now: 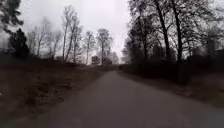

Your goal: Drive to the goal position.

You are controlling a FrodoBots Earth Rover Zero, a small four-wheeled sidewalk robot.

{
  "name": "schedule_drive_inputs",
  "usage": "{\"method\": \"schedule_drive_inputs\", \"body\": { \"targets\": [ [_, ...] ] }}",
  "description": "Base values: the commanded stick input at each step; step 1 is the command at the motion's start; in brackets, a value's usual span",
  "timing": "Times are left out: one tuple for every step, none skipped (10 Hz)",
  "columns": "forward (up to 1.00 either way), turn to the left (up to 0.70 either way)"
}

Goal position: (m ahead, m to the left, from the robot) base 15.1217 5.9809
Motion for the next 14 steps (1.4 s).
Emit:
{"method": "schedule_drive_inputs", "body": {
  "targets": [
    [0.70,0.00],
    [0.70,0.00],
    [0.70,0.00],
    [0.70,0.00],
    [0.70,0.07],
    [0.70,0.04],
    [0.70,0.01],
    [0.70,0.00],
    [0.70,0.00],
    [0.70,0.00],
    [0.70,0.00],
    [0.70,0.00],
    [0.70,0.00],
    [0.70,0.00]
  ]
}}
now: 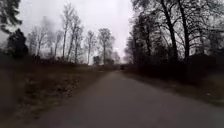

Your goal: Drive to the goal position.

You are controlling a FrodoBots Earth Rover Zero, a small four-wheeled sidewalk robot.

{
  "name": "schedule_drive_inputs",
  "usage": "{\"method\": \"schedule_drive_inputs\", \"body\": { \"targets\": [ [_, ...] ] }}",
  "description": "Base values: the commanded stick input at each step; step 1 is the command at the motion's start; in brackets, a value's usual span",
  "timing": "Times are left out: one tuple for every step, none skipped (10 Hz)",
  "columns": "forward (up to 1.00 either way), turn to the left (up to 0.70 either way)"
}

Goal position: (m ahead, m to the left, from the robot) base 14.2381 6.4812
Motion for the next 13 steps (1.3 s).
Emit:
{"method": "schedule_drive_inputs", "body": {
  "targets": [
    [0.70,0.00],
    [0.70,0.00],
    [0.70,0.00],
    [0.70,0.00],
    [0.70,0.00],
    [0.70,0.00],
    [0.70,0.00],
    [0.70,0.00],
    [0.70,0.00],
    [0.70,0.00],
    [0.70,0.00],
    [0.70,0.00],
    [0.70,0.00]
  ]
}}
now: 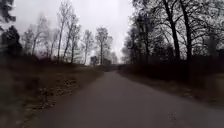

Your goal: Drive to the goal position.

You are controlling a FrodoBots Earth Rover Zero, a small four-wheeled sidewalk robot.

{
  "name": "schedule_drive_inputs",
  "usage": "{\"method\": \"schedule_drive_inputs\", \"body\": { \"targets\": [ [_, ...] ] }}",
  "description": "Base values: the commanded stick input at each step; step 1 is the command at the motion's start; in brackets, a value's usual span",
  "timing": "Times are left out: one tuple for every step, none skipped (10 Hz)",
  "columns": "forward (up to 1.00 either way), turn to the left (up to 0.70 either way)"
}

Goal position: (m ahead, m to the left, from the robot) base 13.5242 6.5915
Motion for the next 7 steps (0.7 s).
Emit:
{"method": "schedule_drive_inputs", "body": {
  "targets": [
    [0.70,0.00],
    [0.70,0.00],
    [0.70,0.00],
    [0.70,0.00],
    [0.70,0.00],
    [0.70,0.00],
    [0.70,0.00]
  ]
}}
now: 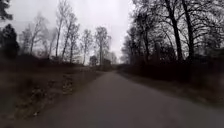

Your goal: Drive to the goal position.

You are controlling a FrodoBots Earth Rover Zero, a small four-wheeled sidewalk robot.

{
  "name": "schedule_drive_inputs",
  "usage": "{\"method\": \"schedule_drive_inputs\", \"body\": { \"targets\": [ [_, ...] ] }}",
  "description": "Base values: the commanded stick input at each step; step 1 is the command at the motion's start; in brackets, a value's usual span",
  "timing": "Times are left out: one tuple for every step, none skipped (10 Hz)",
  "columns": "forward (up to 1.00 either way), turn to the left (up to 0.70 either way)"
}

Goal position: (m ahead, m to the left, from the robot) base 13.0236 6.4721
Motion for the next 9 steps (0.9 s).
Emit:
{"method": "schedule_drive_inputs", "body": {
  "targets": [
    [0.70,0.00],
    [0.70,0.00],
    [0.70,0.00],
    [0.70,0.00],
    [0.70,0.00],
    [0.70,0.00],
    [0.70,0.00],
    [0.70,0.00],
    [0.70,0.00]
  ]
}}
